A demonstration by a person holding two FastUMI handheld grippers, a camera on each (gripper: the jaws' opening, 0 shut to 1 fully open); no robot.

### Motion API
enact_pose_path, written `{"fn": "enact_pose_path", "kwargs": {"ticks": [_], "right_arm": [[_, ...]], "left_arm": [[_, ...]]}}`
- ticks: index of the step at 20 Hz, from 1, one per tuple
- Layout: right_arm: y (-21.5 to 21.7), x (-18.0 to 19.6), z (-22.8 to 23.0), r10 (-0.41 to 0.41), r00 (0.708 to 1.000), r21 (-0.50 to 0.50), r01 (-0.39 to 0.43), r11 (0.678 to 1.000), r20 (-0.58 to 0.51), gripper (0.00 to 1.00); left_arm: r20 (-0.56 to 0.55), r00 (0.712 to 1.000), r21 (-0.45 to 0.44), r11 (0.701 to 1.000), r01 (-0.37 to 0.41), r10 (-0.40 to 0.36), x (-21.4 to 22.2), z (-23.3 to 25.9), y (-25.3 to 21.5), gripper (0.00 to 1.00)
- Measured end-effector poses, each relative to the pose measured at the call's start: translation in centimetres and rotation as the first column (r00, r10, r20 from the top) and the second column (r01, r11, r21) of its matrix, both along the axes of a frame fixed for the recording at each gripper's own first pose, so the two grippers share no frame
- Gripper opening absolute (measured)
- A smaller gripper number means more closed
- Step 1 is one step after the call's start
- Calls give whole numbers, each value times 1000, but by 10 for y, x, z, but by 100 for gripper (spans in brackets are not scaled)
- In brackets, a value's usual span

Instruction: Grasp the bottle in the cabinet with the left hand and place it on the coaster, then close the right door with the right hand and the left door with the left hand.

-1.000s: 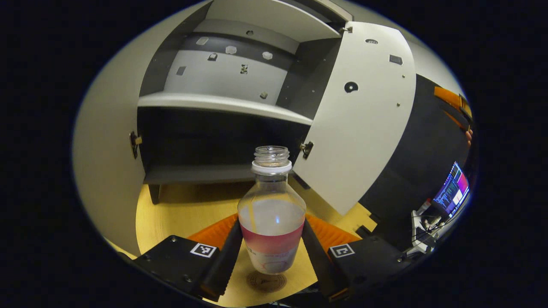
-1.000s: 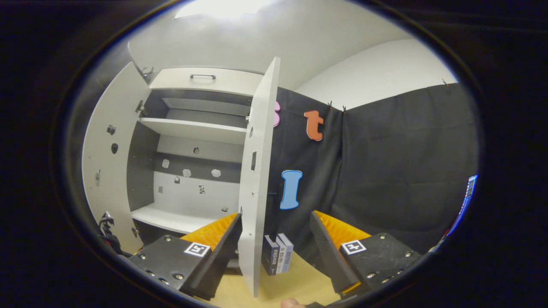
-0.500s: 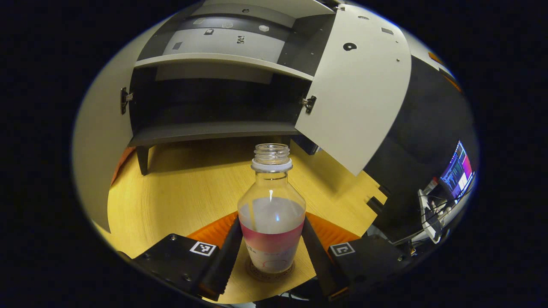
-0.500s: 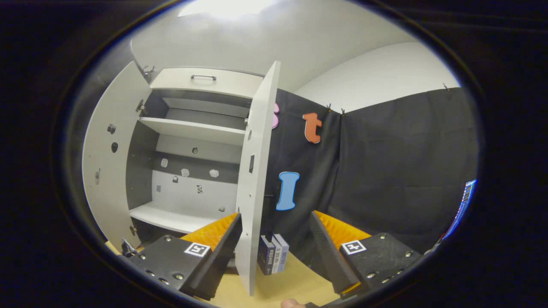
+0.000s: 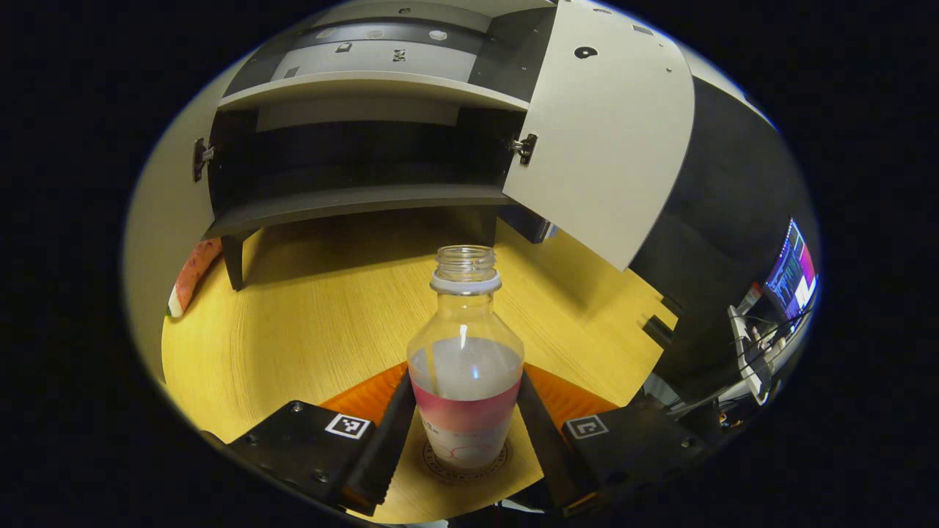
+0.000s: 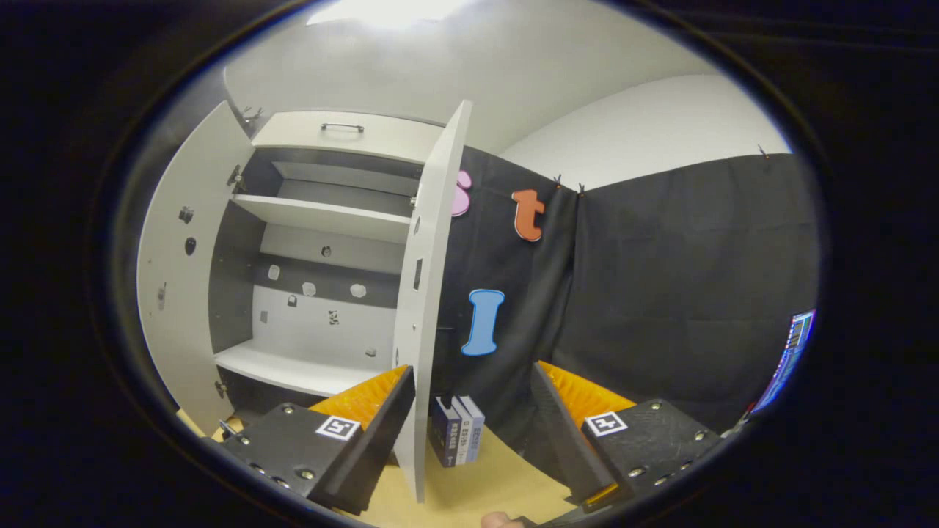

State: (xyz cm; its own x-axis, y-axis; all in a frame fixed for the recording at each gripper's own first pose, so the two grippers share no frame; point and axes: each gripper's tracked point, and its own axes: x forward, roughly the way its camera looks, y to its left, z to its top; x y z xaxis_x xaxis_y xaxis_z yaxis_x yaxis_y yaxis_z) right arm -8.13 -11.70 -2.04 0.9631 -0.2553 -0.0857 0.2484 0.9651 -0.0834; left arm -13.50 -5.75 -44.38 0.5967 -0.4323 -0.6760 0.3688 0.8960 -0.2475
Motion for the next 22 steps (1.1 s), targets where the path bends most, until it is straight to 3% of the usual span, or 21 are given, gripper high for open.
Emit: {"fn": "enact_pose_path", "kwargs": {"ticks": [5, 14, 22], "right_arm": [[9, 10, -7, 35, 999, -6, -35, 999, -13, 94], [35, 31, -18, 117, 993, 15, -117, 993, -10, 96], [43, 37, -26, 144, 989, 41, -143, 989, -16, 96]], "left_arm": [[24, 1000, -9, 1000, -7, 7, -5, 3, 1, 82], [4, 999, 44, 998, 37, -37, -41, 5, 5, 83], [21, 998, 87, 995, 56, -58, -48, 18, 7, 83]]}}
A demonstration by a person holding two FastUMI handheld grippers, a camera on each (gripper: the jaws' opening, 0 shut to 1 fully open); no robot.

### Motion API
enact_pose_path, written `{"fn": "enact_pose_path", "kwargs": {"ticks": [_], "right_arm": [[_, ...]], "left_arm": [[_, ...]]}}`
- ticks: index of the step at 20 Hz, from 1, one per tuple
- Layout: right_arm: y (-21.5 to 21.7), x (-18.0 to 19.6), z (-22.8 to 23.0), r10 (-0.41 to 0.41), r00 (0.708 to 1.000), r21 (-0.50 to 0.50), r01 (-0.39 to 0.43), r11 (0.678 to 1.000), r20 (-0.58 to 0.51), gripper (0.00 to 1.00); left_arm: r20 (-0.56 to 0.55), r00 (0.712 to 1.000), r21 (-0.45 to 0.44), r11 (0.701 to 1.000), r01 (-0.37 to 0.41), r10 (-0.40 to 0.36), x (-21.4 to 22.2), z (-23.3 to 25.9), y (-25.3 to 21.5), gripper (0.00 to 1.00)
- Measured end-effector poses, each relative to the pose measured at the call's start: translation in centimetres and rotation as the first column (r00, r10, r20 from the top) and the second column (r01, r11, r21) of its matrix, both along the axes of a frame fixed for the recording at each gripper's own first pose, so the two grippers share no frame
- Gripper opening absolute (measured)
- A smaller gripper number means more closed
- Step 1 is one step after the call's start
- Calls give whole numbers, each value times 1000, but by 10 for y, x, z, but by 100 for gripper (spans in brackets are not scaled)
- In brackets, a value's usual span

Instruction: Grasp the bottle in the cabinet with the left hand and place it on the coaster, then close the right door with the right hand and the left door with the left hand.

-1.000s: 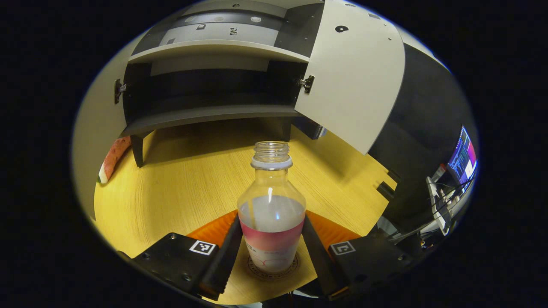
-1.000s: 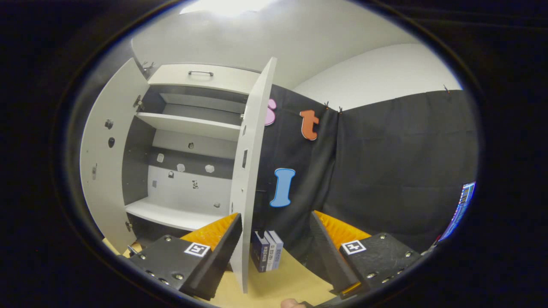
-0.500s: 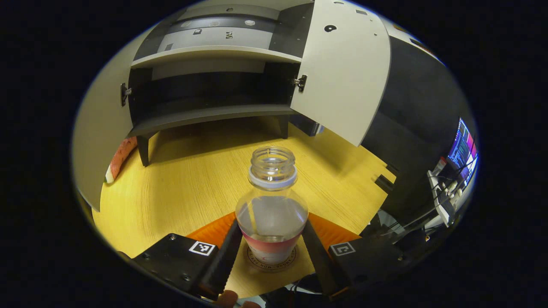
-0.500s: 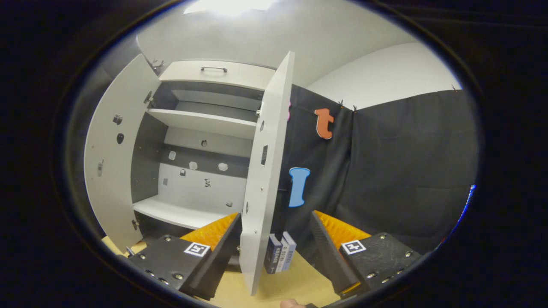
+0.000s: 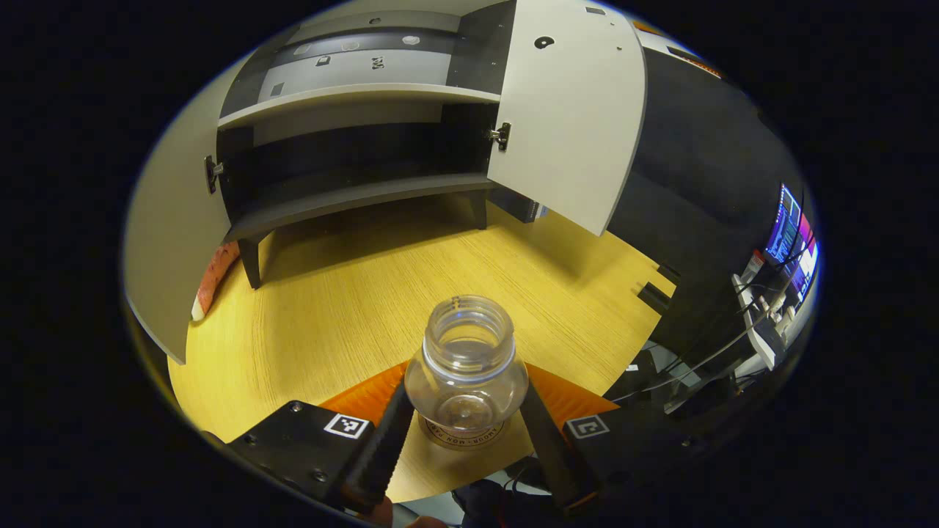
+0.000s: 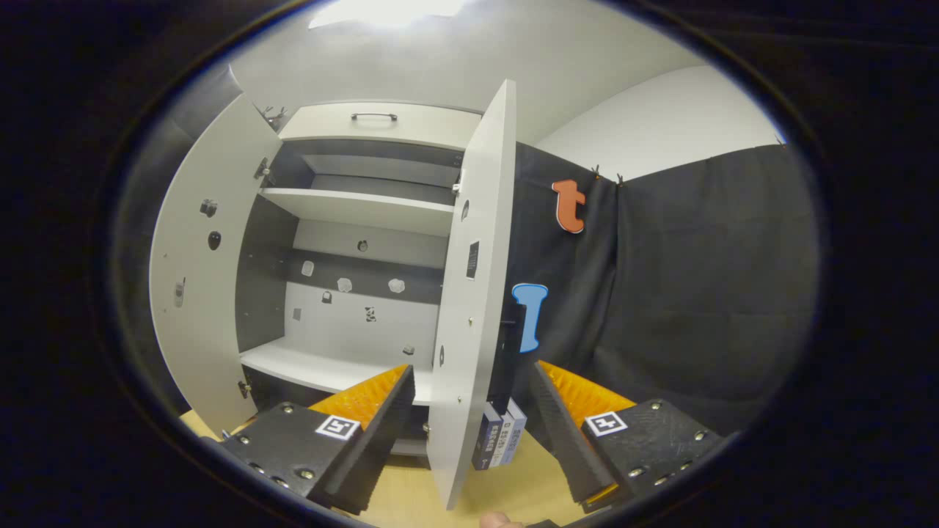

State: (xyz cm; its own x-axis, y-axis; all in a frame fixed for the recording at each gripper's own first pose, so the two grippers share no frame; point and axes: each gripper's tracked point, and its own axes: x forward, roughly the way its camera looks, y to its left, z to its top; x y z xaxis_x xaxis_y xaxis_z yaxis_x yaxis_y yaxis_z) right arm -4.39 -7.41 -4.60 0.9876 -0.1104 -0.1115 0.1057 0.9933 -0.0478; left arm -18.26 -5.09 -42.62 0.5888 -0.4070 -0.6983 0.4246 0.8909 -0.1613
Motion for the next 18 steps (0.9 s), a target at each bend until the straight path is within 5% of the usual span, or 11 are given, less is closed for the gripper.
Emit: {"fn": "enact_pose_path", "kwargs": {"ticks": [9, 18], "right_arm": [[-12, -5, -3, -28, 1000, 0, 28, 1000, -7, 94], [-29, -8, -14, -75, 997, 4, 75, 997, -27, 96]], "left_arm": [[84, 996, -4, 999, 37, -36, 11, 45, -13, 83], [280, 960, -52, 999, -8, 22, 60, 145, -20, 80]]}}
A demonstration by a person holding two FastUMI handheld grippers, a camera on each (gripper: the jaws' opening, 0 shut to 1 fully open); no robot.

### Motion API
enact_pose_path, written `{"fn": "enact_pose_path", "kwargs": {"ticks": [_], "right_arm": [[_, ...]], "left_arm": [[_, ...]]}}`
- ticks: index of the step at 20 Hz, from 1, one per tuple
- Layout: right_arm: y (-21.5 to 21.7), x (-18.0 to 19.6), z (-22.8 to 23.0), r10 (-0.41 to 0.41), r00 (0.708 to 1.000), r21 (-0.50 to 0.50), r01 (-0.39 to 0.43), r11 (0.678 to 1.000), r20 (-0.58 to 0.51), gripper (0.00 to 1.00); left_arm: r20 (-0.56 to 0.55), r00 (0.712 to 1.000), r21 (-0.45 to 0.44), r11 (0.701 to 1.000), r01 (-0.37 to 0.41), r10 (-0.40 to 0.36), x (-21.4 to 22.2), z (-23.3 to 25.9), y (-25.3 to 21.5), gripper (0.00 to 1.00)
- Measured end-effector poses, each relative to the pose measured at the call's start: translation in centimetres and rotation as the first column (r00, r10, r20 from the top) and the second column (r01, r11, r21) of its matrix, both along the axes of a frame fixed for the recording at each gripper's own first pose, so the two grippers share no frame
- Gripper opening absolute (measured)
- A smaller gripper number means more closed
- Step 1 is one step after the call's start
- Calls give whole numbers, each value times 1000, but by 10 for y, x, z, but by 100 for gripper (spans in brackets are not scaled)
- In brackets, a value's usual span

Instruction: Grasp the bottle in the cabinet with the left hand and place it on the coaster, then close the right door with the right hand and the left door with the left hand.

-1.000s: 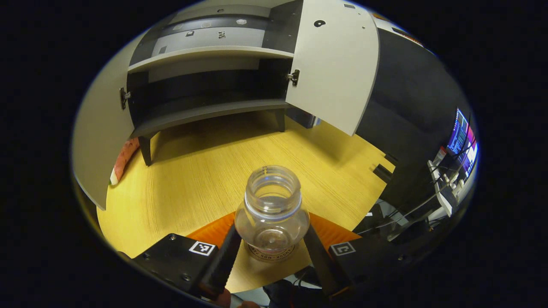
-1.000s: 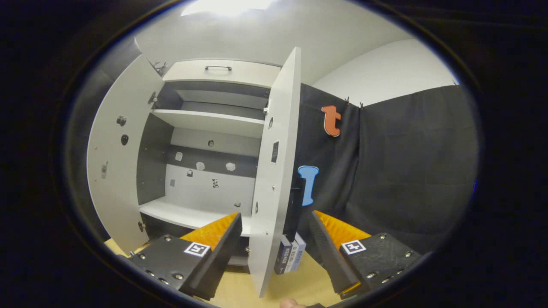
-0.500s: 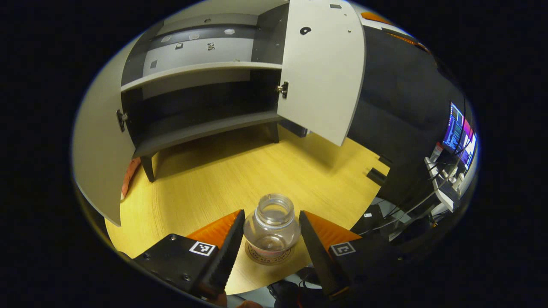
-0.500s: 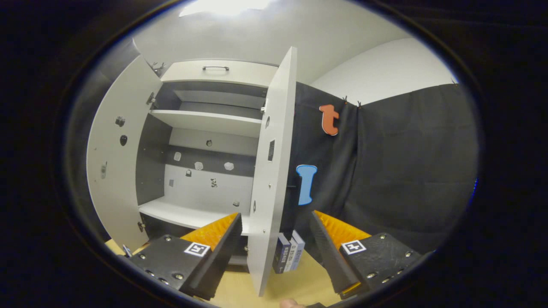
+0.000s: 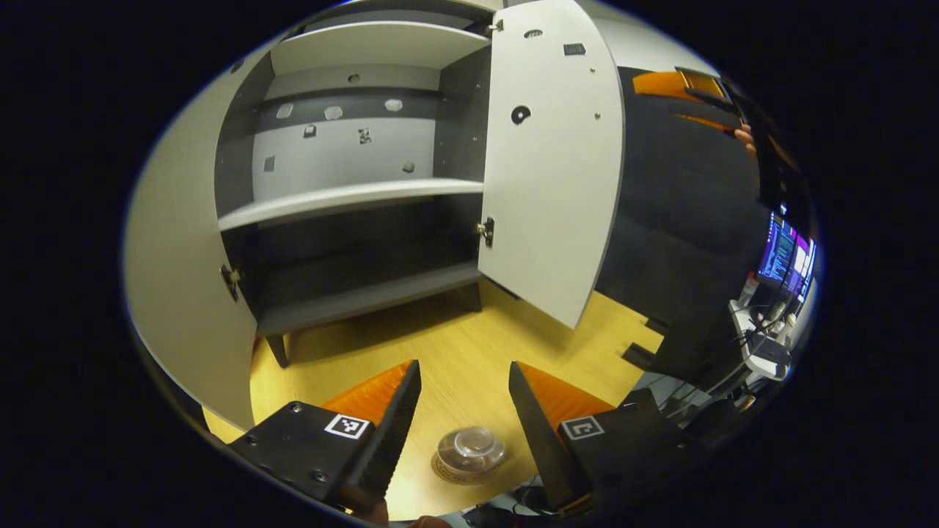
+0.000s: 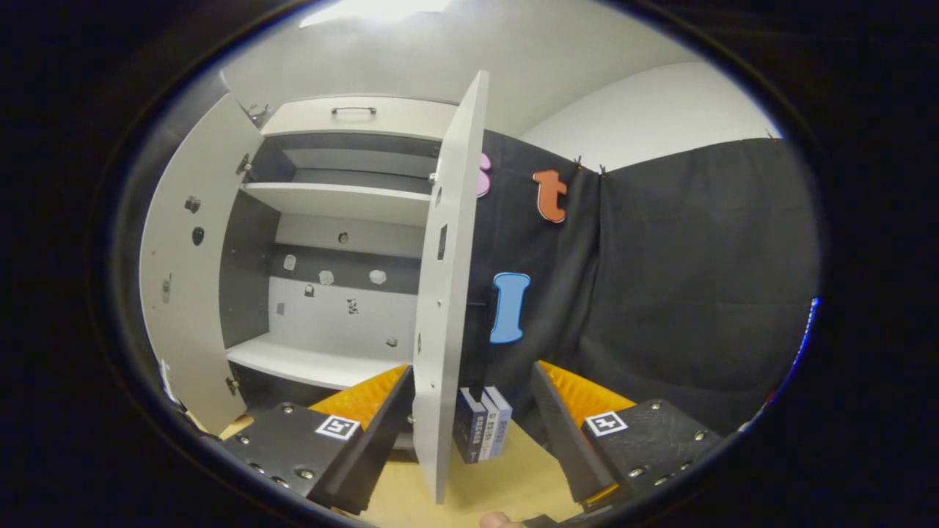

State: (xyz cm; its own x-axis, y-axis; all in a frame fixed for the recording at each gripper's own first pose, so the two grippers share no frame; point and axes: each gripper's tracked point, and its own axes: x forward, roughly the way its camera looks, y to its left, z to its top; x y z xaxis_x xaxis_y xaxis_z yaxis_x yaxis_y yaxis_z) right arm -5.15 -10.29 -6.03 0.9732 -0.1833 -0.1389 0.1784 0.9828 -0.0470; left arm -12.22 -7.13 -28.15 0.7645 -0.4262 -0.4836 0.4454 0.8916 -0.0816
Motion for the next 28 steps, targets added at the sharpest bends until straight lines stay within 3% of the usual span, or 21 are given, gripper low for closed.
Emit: {"fn": "enact_pose_path", "kwargs": {"ticks": [7, 15, 18, 28], "right_arm": [[-16, 10, 1, -44, 999, -6, 44, 999, 11, 96], [-46, 32, -8, -123, 992, -34, 123, 992, -3, 96], [-51, 40, -11, -139, 990, -23, 139, 990, -7, 96], [-42, 50, -16, -39, 999, 50, 40, 998, -12, 93]], "left_arm": [[191, 974, -56, 992, -113, 121, 44, 96, 13, 79], [368, 886, -57, 958, -281, 282, 52, 180, 60, 81], [399, 858, -72, 944, -321, 323, 49, 193, 74, 83], [381, 827, -82, 906, -415, 413, 37, 195, 109, 81]]}}
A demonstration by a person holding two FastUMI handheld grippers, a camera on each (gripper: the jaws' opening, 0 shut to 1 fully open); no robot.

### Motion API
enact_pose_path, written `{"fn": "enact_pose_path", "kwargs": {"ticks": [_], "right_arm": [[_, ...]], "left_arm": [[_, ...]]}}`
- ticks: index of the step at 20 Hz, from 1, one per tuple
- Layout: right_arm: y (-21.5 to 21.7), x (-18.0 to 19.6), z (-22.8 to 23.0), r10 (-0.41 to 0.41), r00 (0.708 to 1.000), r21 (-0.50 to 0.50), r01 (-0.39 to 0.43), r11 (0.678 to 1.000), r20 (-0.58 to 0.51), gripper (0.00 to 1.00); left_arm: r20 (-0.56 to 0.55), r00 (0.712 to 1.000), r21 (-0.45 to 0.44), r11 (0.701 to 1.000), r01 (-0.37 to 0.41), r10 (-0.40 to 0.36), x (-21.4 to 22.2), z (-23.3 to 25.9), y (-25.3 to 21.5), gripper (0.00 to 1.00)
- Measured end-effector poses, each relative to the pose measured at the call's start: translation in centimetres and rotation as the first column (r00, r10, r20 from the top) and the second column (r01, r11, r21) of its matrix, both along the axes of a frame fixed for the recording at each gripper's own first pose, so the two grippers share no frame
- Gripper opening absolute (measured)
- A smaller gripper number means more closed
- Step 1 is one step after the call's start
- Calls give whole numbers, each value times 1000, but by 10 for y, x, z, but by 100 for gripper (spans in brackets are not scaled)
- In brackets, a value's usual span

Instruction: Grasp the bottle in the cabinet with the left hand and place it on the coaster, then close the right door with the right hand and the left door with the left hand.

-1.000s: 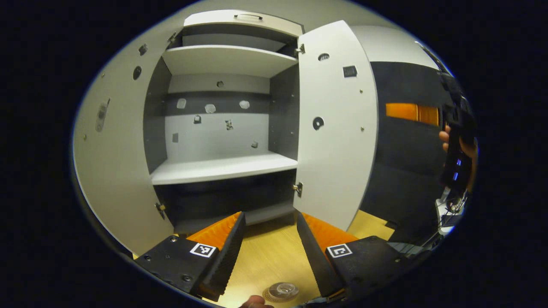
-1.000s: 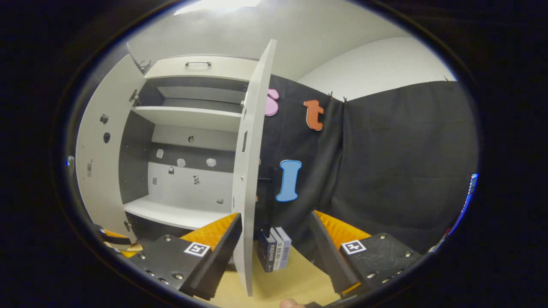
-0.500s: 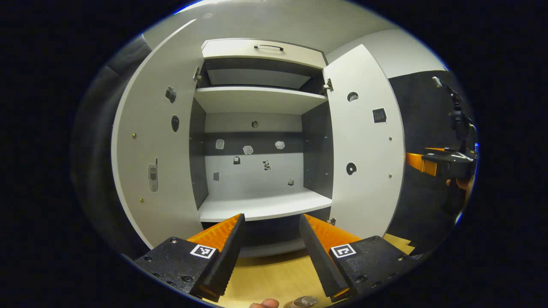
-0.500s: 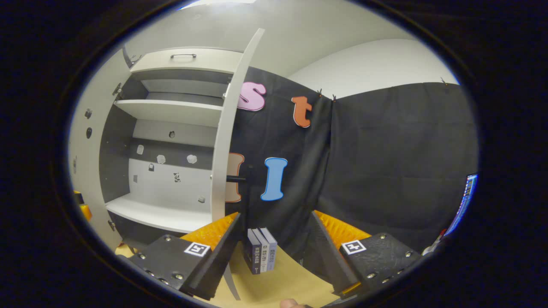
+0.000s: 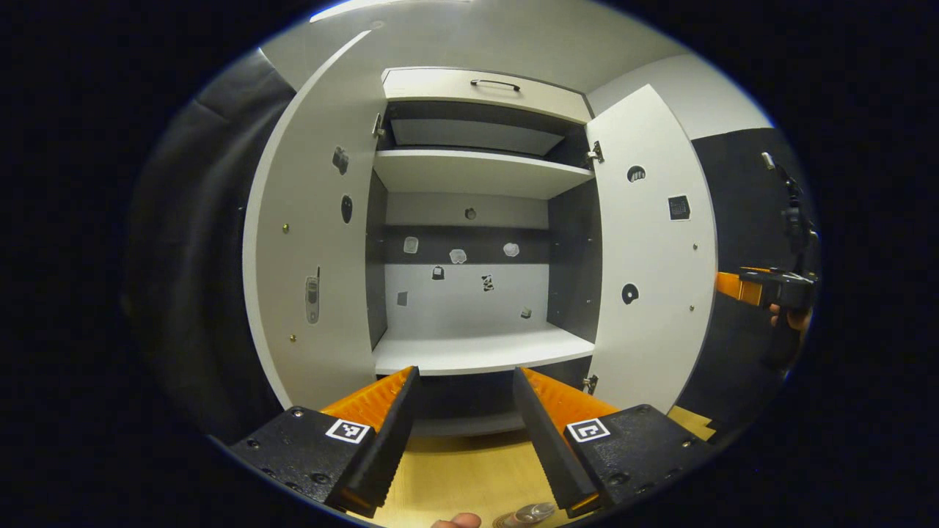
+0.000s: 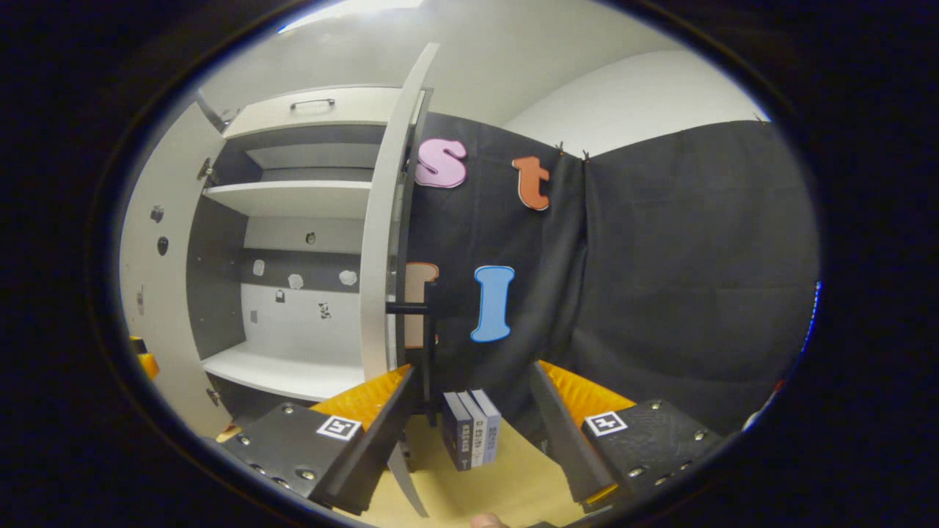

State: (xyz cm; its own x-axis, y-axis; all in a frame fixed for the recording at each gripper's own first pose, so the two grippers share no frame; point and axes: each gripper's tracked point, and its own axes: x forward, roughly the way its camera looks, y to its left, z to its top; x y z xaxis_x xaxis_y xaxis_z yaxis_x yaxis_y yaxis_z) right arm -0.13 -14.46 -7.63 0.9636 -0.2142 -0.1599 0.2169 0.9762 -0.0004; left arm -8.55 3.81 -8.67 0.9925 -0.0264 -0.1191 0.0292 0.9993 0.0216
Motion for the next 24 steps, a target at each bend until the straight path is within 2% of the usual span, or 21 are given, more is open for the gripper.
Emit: {"fn": "enact_pose_path", "kwargs": {"ticks": [3, 9, 14, 15, 16, 17, 19, 21, 22, 24], "right_arm": [[5, 0, 0, 16, 1000, 8, -16, 1000, 3, 95], [26, 2, -1, 73, 997, 30, -73, 997, 8, 95], [57, 6, 0, 151, 988, 49, -152, 987, 16, 94], [63, 7, 0, 166, 986, 52, -167, 985, 20, 91], [70, 8, 0, 181, 983, 54, -182, 982, 20, 94], [77, 10, 1, 195, 981, 59, -196, 979, 24, 91], [87, 14, -1, 224, 974, 70, -226, 972, 27, 94], [100, 18, 0, 254, 967, 75, -255, 964, 30, 91], [109, 19, 0, 266, 963, 77, -268, 960, 31, 94], [122, 23, -1, 289, 957, 84, -291, 953, 34, 94]], "left_arm": [[5, 1000, -12, 1000, -16, 16, -3, 5, 5, 82], [16, 999, -97, 995, -31, 33, -3, 13, 9, 85], [7, 999, -82, 995, -53, 53, -6, 11, 17, 87], [5, 998, -77, 995, -60, 60, -8, 10, 20, 87], [3, 998, -72, 995, -68, 68, -10, 10, 22, 86], [3, 997, -67, 995, -76, 77, -11, 10, 26, 87], [5, 995, -61, 993, -97, 97, -13, 10, 33, 87], [6, 993, -58, 991, -118, 119, -16, 11, 41, 86], [6, 991, -56, 990, -130, 131, -18, 11, 46, 87], [4, 987, -48, 986, -157, 158, -21, 9, 56, 86]]}}
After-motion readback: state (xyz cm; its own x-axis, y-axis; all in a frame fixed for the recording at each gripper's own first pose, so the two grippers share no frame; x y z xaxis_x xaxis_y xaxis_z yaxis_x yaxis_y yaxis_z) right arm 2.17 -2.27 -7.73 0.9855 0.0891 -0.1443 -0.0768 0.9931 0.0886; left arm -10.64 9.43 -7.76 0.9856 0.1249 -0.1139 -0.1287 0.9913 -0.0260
